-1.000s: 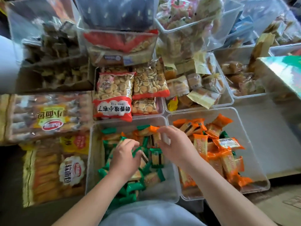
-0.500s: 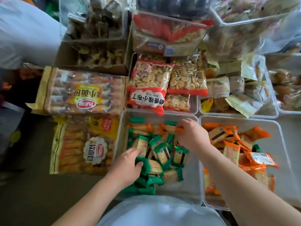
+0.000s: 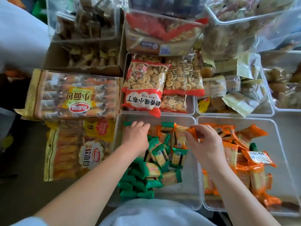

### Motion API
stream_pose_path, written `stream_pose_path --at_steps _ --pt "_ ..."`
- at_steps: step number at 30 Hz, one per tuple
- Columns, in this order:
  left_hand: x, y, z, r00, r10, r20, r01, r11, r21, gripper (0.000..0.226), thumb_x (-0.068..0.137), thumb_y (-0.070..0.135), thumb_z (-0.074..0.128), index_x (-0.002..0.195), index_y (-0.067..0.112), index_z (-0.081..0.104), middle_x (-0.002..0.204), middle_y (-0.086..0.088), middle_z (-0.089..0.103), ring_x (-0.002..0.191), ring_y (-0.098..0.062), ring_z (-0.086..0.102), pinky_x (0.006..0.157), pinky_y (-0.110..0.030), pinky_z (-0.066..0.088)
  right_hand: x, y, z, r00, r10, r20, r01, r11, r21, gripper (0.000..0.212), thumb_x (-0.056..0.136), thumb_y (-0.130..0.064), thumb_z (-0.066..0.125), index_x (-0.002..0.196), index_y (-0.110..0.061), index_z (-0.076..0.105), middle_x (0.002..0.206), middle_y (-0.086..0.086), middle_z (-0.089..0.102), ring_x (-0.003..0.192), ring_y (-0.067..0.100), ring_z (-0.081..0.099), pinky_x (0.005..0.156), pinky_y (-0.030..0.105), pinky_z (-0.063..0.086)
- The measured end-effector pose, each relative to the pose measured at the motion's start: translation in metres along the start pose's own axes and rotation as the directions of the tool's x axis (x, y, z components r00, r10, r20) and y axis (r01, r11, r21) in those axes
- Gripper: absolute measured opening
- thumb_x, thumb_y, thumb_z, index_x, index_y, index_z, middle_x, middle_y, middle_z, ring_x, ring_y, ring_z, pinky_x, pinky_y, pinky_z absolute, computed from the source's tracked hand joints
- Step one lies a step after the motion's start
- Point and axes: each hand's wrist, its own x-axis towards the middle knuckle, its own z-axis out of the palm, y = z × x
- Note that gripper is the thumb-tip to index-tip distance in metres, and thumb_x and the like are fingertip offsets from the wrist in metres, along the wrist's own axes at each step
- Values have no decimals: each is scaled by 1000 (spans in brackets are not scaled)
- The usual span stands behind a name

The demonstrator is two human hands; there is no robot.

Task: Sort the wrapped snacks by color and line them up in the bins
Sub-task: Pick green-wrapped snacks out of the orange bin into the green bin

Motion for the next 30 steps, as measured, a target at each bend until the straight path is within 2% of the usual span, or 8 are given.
stream_pose_path --at_steps 5,10,15,18,20,23,26,30 --pt "2 -24 10 993 115 -10 -113 987 118 89 85 0 69 162 23 31 155 1 44 145 -23 31 121 -44 30 -6 4 -12 996 6 -92 -7 1000 -13 26 91 -30 77 114 -19 74 101 -9 64 87 7 61 73 15 46" --pt "20 -21 12 989 136 -65 -119 968 220 32 95 13 67 125 21 68 132 -2 60 125 -27 42 106 -44 38 -11 -2 -13 988 147 -52 -138 979 152 14 90 -29 79 102 -26 72 92 -8 70 85 3 65 68 10 48" --pt "-2 -20 -3 948 86 -305 -139 978 -157 23 101 32 64 122 26 71 118 7 72 112 -19 57 94 -36 48 -18 -7 -2 986 164 4 -160 959 233 16 89 -29 80 104 -27 74 92 -7 72 86 8 67 72 19 50" --pt "-30 -12 -23 901 -178 -396 -146 735 -662 14 99 33 70 113 30 71 102 15 74 92 -5 67 78 -22 55 -18 -11 3 978 206 41 -209 934 289 17 90 -32 80 106 -29 74 91 -7 74 86 11 70 71 22 53" --pt "-43 -3 -30 926 -271 -262 -117 454 -883 9 98 29 72 108 28 71 96 9 77 90 -5 72 76 -21 57 -18 -12 4 971 233 56 -237 905 353 15 90 -31 80 104 -28 75 89 -6 75 85 12 72 70 24 55" --pt "-55 15 -31 975 -215 -58 -27 143 -989 11 100 20 70 111 19 70 97 -2 80 93 -16 77 79 -31 62 -20 -16 -3 950 294 106 -307 818 487 15 89 -26 81 103 -26 75 88 -4 78 85 12 75 70 24 57" --pt "-67 46 -18 991 -135 -2 10 87 -996 12 98 16 71 111 16 71 98 -5 80 93 -20 78 81 -37 64 -31 -17 -16 910 323 259 -414 692 591 25 89 -25 81 111 -19 72 91 1 80 85 14 77 68 26 58" --pt "-74 95 5 998 -24 52 54 108 -993 10 95 22 77 104 18 76 97 -7 79 91 -26 78 80 -46 65 -60 2 -46 899 328 290 -434 750 500 43 79 -31 89 116 -29 67 94 1 79 82 16 77 65 27 61"
